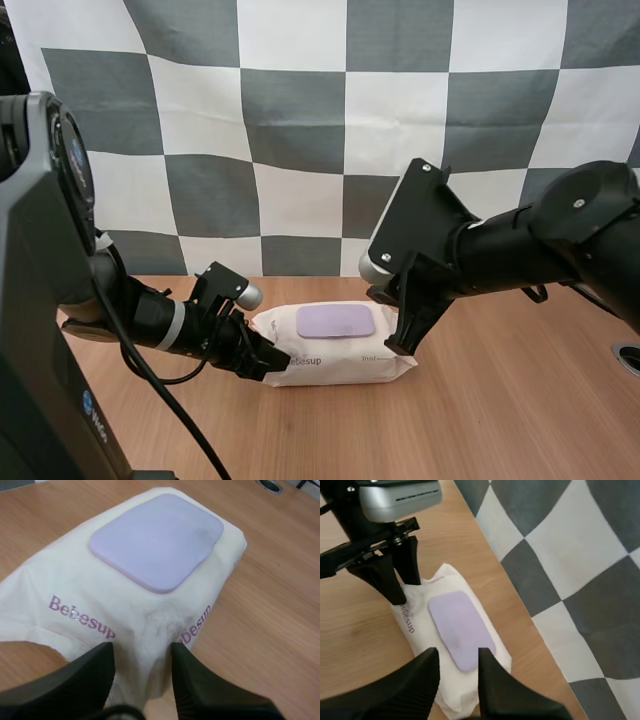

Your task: Open the wet wipes lid

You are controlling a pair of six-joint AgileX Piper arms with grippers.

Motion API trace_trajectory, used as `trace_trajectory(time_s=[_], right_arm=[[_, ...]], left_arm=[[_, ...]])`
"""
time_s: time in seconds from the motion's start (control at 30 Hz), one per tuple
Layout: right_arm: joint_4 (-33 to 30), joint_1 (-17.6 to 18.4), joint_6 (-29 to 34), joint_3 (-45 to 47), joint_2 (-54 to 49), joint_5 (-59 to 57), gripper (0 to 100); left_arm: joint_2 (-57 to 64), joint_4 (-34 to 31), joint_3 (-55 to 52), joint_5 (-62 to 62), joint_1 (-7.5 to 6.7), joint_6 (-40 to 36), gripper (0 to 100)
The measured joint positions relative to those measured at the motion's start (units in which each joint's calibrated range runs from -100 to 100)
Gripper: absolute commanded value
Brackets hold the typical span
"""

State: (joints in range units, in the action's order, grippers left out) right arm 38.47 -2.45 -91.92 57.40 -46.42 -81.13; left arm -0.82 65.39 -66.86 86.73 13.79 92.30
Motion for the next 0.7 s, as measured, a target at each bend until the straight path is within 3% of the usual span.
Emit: trace_trajectory(time_s=[0.23,0.5,0.57,0.7], right_arm=[[-0.23,2.29,-7.63,5.10,7.18,2.94,46],[-1.26,10.24,-6.63,7.21,12.44,19.14,46],[-2.07,11.97,-5.10,7.21,14.16,23.54,46],[-3.50,12.92,-4.27,7.21,17.80,29.54,46]], left_arm=[[0.00,0.05,0.00,0.40,0.00,0.00,58],[0.00,0.13,0.00,0.56,0.00,0.08,8],[0.00,0.13,0.00,0.56,0.00,0.08,1],[0.00,-0.10,0.00,0.56,0.00,0.08,0]])
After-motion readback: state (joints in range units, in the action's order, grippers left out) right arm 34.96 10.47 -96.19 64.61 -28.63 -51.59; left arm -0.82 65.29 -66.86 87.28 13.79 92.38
